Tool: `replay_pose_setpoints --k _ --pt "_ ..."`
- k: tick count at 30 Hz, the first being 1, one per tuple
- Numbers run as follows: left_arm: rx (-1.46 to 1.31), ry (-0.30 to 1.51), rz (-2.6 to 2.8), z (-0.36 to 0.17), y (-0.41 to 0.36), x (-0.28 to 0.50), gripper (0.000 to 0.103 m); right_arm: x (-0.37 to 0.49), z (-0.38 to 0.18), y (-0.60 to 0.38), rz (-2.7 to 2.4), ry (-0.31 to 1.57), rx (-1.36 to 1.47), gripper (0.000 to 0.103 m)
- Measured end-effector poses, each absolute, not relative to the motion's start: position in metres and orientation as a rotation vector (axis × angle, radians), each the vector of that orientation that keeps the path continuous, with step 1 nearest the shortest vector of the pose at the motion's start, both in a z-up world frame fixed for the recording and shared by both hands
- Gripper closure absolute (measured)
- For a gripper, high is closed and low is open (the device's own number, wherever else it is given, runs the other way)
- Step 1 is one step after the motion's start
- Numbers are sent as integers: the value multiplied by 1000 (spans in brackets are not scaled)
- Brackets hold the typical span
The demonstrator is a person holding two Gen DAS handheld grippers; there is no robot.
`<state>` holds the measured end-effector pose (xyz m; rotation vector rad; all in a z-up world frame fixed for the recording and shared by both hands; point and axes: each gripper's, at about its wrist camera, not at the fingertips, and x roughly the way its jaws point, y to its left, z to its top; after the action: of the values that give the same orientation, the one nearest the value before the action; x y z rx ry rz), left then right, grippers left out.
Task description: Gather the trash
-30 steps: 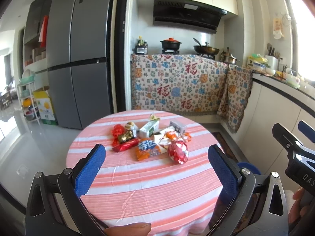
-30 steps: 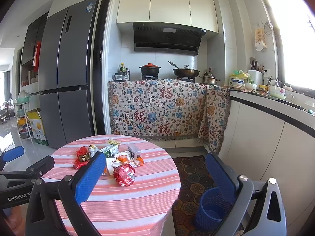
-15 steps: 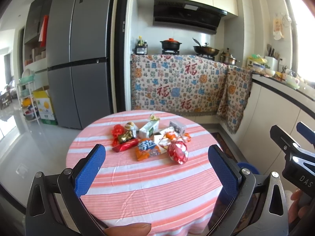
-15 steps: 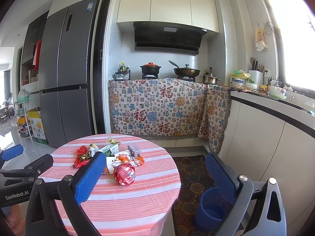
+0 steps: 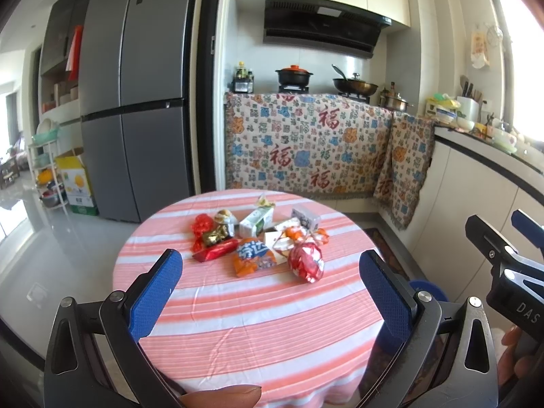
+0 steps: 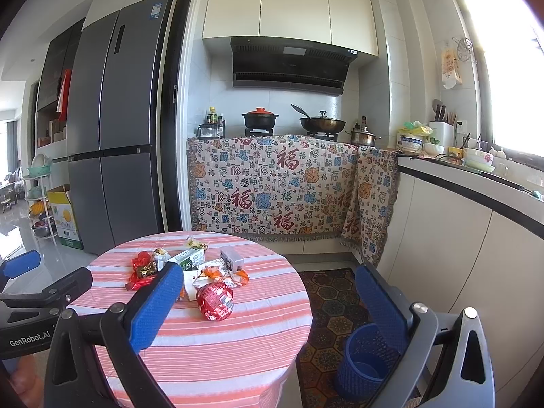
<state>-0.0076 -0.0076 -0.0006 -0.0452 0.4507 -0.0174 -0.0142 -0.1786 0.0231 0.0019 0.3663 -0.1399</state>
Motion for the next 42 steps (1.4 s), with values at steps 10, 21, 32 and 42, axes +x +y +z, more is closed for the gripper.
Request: replay_pose_setpoints --k 10,21,32,42 --pt "-47 452 -18 -1 -6 -7 0 -16 22 -179 -144 366 -1 0" --pt "-48 453 -18 0 -5 -7 0 -16 21 -179 -146 368 -4 0" --pt "-49 453 -18 -1 -6 -8 0 -16 21 -178 -147 372 -6 0" --pt "-53 466 -12 -10 -3 -5 0 -15 20 -178 -153 374 -10 0"
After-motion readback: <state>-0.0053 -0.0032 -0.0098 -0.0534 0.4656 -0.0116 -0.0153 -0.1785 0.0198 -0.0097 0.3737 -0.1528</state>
